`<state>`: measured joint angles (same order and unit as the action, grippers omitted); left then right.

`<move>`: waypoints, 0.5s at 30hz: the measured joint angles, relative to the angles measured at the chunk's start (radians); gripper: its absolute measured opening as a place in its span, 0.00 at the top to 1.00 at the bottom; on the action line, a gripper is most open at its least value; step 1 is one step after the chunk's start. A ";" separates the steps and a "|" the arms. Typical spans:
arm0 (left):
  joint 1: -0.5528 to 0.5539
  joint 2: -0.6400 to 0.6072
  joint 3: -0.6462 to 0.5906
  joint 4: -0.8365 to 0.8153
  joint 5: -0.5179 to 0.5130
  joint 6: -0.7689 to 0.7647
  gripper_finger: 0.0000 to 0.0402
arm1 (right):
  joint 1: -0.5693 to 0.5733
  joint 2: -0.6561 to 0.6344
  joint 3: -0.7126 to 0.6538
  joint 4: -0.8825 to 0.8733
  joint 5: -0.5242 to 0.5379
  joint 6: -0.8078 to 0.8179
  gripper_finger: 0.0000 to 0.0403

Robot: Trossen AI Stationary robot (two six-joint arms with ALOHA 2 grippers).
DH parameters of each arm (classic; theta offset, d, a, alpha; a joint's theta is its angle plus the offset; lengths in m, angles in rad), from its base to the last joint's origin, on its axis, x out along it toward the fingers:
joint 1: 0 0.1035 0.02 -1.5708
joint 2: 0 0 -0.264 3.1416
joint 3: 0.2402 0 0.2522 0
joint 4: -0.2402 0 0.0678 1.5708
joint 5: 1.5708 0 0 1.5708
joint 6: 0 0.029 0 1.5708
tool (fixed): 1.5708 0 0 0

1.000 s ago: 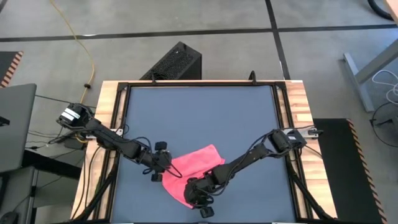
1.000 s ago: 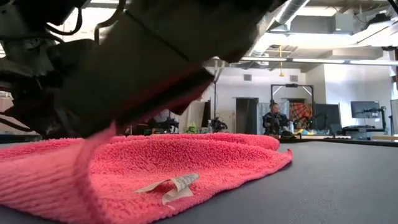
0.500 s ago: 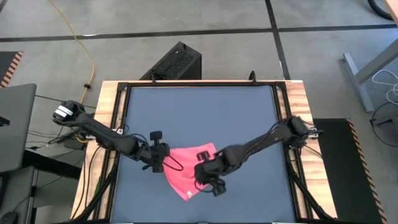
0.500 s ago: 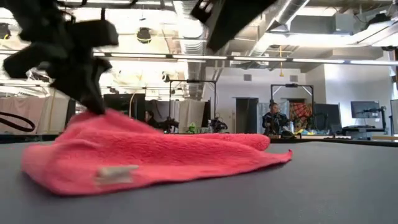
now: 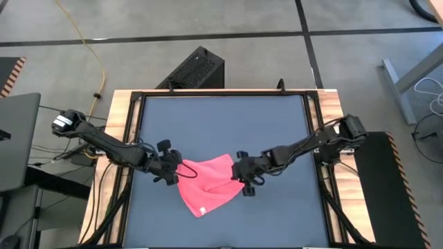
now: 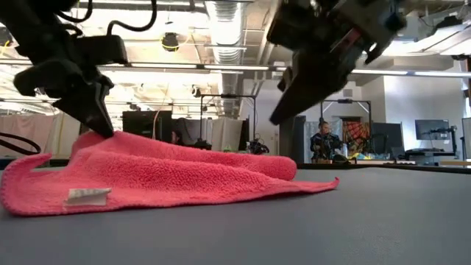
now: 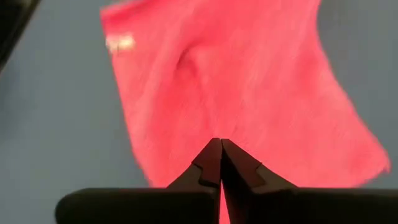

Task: Roll towel into tight, uniform cylinder
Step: Fold the red towel

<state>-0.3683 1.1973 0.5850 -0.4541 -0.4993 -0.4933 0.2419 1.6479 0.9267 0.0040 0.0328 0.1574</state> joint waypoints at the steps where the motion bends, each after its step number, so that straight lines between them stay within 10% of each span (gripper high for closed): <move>1: 0.001 0.000 0.000 0.000 0.005 -0.011 1.00 | -0.008 0.003 -0.021 0.062 0.020 0.001 0.90; 7: 0.001 -0.001 0.000 0.015 0.043 -0.053 1.00 | -0.092 0.063 -0.001 0.198 0.112 -0.042 0.81; 15: 0.001 0.000 0.000 0.027 0.075 -0.089 1.00 | -0.238 0.200 0.106 0.174 -0.100 -0.067 0.62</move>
<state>-0.3676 1.1969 0.5850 -0.4271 -0.4240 -0.5826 0.0038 1.8479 1.0324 0.1784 -0.0672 0.0905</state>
